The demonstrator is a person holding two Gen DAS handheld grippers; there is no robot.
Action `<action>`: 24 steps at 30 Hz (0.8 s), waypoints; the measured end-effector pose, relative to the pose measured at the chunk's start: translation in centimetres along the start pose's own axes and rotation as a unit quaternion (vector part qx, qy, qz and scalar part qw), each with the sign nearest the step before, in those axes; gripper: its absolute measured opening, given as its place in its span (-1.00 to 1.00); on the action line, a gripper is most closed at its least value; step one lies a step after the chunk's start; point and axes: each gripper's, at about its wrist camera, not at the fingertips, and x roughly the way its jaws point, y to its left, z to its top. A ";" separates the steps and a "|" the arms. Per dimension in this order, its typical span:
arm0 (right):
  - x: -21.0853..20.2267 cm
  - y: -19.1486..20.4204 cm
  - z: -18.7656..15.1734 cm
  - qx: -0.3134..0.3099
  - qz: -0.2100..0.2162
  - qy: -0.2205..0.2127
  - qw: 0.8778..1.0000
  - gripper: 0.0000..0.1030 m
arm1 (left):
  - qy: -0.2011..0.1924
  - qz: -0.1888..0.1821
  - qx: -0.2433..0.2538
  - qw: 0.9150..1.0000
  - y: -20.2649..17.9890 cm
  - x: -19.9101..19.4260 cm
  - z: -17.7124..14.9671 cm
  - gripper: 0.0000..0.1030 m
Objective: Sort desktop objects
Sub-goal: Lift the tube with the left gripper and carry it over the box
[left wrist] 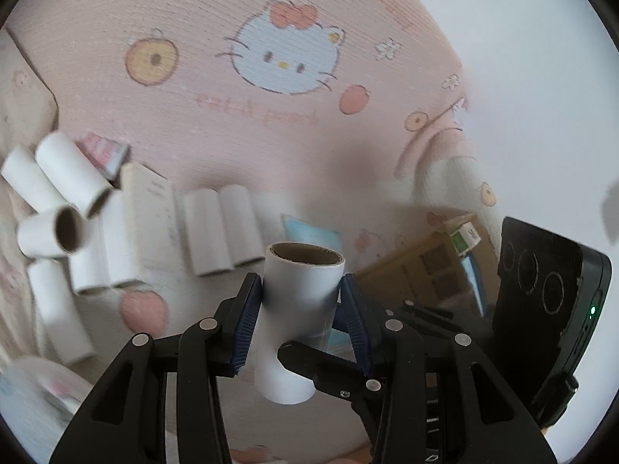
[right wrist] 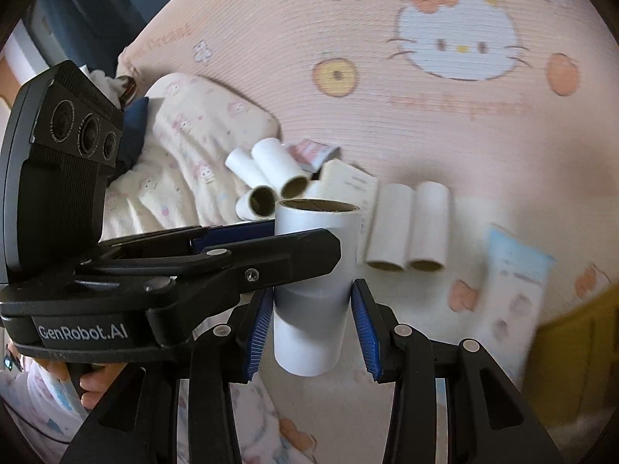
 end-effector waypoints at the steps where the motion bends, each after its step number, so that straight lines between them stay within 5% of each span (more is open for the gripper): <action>1: -0.6 -0.4 -0.5 0.004 -0.006 -0.003 1.000 -0.25 | 0.002 -0.002 -0.002 1.000 -0.5 0.3 -0.3 -0.10; 11: -3.4 -2.1 -4.7 0.008 -0.063 -0.022 0.998 -0.22 | 0.025 -0.005 0.029 0.999 -4.8 2.2 -2.6 -0.10; 24: -7.8 -3.0 -3.8 0.024 -0.081 -0.083 0.993 -0.23 | 0.015 -0.003 0.077 0.997 -10.2 1.0 -0.1 -0.10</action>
